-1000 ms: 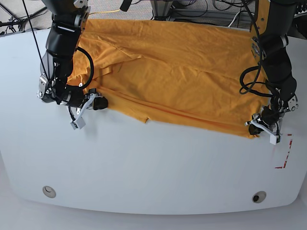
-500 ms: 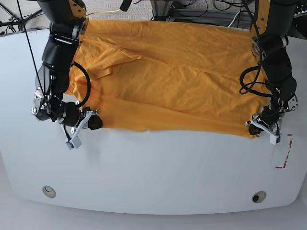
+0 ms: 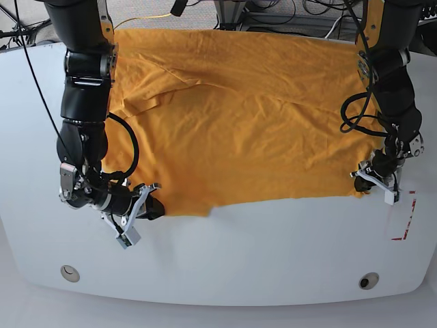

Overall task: Fold the T-shirt properly
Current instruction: 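Regrasp the folded shirt edge with both grippers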

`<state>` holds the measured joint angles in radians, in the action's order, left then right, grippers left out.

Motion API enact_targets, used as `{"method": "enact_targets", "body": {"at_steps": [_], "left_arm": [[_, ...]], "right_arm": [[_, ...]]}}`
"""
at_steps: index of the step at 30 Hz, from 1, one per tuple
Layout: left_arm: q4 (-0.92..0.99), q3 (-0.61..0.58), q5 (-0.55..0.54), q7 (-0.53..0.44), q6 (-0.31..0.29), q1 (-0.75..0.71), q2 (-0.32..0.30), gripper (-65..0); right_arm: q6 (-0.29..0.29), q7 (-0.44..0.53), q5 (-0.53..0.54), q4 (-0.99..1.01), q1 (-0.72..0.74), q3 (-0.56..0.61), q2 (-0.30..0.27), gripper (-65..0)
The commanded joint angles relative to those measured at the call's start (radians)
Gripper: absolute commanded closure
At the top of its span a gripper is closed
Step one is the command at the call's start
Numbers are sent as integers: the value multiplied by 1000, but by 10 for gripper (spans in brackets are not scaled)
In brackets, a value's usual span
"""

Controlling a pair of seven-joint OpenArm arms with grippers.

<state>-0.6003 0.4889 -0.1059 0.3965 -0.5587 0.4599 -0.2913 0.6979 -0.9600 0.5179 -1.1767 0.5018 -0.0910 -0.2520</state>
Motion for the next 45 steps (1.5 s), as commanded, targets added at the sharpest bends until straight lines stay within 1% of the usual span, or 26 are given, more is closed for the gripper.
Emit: {"method": "enact_targets", "body": {"at_steps": [1, 4, 5, 7, 9, 12, 17, 20, 21, 24, 28, 32, 33, 37, 41, 45], "left_arm": [[6, -5, 68, 94, 24, -10, -7, -43], [6, -3, 68, 94, 24, -10, -7, -43], [6, -3, 68, 94, 24, -10, -7, -43], [6, -3, 68, 94, 24, -10, -7, -43], [6, -3, 68, 94, 24, -10, -7, -43], [6, -3, 68, 94, 24, -10, -7, -43], [6, -3, 68, 94, 24, -10, -7, -43], [6, -3, 68, 94, 24, -10, -7, -43], [6, -3, 68, 94, 24, -10, -7, -43], [6, -3, 68, 95, 24, -10, -7, -43], [6, -3, 68, 95, 24, -10, -7, -43], [6, -5, 68, 95, 21, -10, -7, -43], [6, -5, 68, 95, 6, -10, -7, -43], [6, -5, 70, 97, -40, -10, -7, -42], [6, -5, 70, 97, -40, -10, -7, -42], [6, -5, 70, 97, -40, -10, -7, -42]], "right_arm": [[0, 69, -61, 37, 68, 10, -10, -171], [0, 114, -109, 76, 87, -8, -10, -344], [0, 126, -121, 83, 87, -25, -13, -385], [0, 143, -137, 87, 87, -56, -19, -438], [0, 146, -157, 87, 87, -74, -28, -461], [0, 151, -190, 90, 82, -86, -60, -471], [0, 160, -222, 122, 68, -88, -73, -468], [0, 241, -224, 188, 64, -91, -73, -468], [0, 284, -226, 229, 64, -105, -73, -468], [0, 372, -250, 335, 68, -128, -73, -468], [0, 502, -333, 441, 84, -135, -73, -468], [0, 588, -419, 498, 93, -137, -73, -468], [0, 614, -437, 507, 93, -137, -73, -468], [0, 681, -494, 539, 93, -138, -73, -468], [0, 728, -514, 571, 90, -137, -71, -468], [0, 731, -514, 610, 91, -137, -63, -466]]}}
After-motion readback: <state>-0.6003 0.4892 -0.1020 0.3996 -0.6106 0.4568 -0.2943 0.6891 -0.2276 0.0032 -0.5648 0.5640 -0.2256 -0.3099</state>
